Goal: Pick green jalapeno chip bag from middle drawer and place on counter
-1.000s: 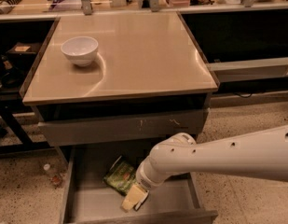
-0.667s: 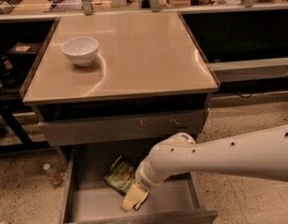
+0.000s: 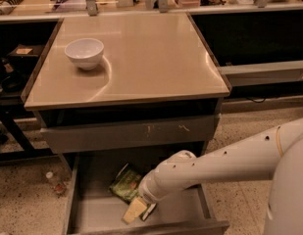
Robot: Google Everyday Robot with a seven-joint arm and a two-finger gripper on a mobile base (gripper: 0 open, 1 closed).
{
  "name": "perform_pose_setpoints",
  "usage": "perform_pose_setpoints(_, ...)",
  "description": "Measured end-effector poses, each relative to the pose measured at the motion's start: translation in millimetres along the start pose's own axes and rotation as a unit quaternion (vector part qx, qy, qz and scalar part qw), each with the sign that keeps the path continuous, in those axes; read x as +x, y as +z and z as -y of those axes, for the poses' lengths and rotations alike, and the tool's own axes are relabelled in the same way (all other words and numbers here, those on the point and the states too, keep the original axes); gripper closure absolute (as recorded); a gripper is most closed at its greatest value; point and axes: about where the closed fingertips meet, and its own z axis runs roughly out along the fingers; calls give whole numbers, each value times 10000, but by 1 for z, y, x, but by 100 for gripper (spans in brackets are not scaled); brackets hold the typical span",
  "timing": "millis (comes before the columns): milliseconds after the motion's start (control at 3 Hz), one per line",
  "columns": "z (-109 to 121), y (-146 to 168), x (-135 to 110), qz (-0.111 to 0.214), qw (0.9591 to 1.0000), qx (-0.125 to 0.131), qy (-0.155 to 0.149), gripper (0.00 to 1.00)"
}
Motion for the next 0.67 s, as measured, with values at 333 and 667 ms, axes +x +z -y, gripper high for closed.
perform_pose_setpoints(333,8,21,3,117,9999,-16,42,0)
perform_pose_setpoints(667,18,41,2,219,9997,-30,50,0)
